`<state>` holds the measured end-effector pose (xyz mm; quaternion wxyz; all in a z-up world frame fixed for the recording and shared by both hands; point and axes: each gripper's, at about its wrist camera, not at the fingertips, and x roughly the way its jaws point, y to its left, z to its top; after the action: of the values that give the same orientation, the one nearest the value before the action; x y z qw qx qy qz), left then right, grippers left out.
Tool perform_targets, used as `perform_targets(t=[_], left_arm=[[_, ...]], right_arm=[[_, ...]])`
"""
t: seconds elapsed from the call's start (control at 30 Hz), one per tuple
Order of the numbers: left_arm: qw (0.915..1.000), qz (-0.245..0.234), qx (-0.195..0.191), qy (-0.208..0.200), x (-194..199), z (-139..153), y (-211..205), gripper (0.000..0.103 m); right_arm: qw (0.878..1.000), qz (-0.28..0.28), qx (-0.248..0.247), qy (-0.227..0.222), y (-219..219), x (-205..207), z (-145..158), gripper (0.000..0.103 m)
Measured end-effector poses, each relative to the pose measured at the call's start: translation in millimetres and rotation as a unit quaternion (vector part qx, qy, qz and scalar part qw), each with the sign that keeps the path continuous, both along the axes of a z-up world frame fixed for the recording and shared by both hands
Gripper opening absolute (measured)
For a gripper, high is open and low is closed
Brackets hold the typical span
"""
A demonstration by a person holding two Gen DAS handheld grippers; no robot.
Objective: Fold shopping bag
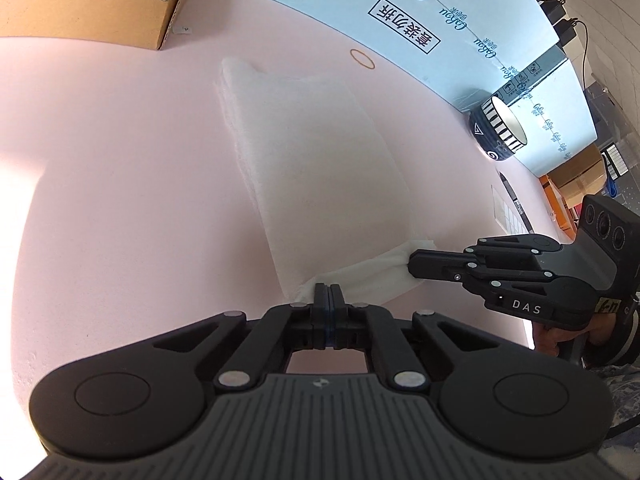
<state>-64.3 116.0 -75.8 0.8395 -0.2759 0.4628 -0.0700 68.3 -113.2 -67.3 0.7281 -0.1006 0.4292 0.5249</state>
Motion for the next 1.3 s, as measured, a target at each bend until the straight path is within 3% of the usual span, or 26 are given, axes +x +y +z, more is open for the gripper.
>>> perform_targets(t=[0.1, 0.2, 0.33, 0.4, 0.47, 0.53, 0.7, 0.73, 0.83, 0.93, 0.97, 1.0, 1.1, 1.13, 1.17, 1.23, 1.3], left_arm=[[0.9999, -0.015, 0.003, 0.007, 3.0, 1.4, 0.0, 0.002], [0.9991, -0.035, -0.006, 0.024, 11.6, 1.5, 3.3, 0.002], [0.997, -0.045, -0.036, 0.051, 21.7, -2.7, 13.0, 0.002], [0.9954, -0.041, -0.058, 0.064, 24.2, -6.3, 18.7, 0.002], [0.9939, -0.043, -0.07, 0.073, 26.3, -8.3, 21.7, 0.002], [0.9921, -0.045, -0.081, 0.085, 29.2, -10.1, 24.6, 0.002], [0.9893, -0.066, -0.084, 0.099, 35.6, -10.3, 26.2, 0.002], [0.9888, -0.069, -0.085, 0.101, 36.6, -10.6, 26.6, 0.002], [0.9875, -0.072, -0.092, 0.106, 38.2, -12.7, 28.8, 0.002], [0.987, -0.065, -0.1, 0.109, 37.8, -14.1, 28.7, 0.002], [0.9871, -0.062, -0.1, 0.108, 37.7, -14.0, 28.2, 0.002], [0.9876, -0.06, -0.098, 0.106, 37.0, -13.4, 27.2, 0.002], [0.9907, -0.058, -0.083, 0.091, 32.4, -7.9, 21.0, 0.002], [0.9923, -0.064, -0.072, 0.077, 29.4, -3.4, 16.1, 0.004], [0.994, -0.078, -0.056, 0.053, 24.9, 4.2, 9.0, 0.009], [0.9933, -0.115, -0.007, -0.001, 13.2, 22.7, -5.4, 0.01], [0.985, -0.156, 0.054, -0.051, 1.9, 41.0, -19.3, 0.01]], right_arm=[[0.998, 0.025, -0.011, -0.049, -0.2, -10.9, 10.4, 0.003], [0.983, 0.083, -0.022, -0.161, -8.4, -30.1, 29.1, 0.007], [0.935, 0.179, -0.063, -0.3, -12.6, -49.5, 38.4, 0.007], [0.92, 0.215, -0.073, -0.32, -13.2, -52.6, 35.9, 0.007], [0.885, 0.273, -0.093, -0.366, -12.0, -63.1, 27.4, 0.022], [0.852, 0.318, -0.105, -0.402, -12.0, -71.5, 18.9, 0.029], [0.79, 0.4, -0.117, -0.45, -5.2, -83.3, 1.5, 0.029], [0.773, 0.413, -0.125, -0.466, -2.7, -83.3, -4.7, 0.029], [0.748, 0.428, -0.137, -0.488, 2.6, -79.8, -13.7, 0.023], [0.735, 0.445, -0.137, -0.493, 4.8, -78.5, -17.7, 0.014], [0.732, 0.453, -0.137, -0.489, 5.2, -77.9, -18.9, 0.005], [0.734, 0.457, -0.137, -0.483, 6.0, -76.9, -19.5, 0.004], [0.781, 0.434, -0.136, -0.429, 16.7, -64.4, -11.3, 0.002], [0.815, 0.412, -0.14, -0.382, 26.0, -54.6, -2.7, 0.002], [0.84, 0.396, -0.143, -0.341, 33.7, -45.6, 4.6, 0.002], [0.871, 0.379, -0.147, -0.278, 45.0, -30.2, 14.7, 0.002], [0.887, 0.37, -0.152, -0.229, 52.4, -20.8, 19.8, 0.002]])
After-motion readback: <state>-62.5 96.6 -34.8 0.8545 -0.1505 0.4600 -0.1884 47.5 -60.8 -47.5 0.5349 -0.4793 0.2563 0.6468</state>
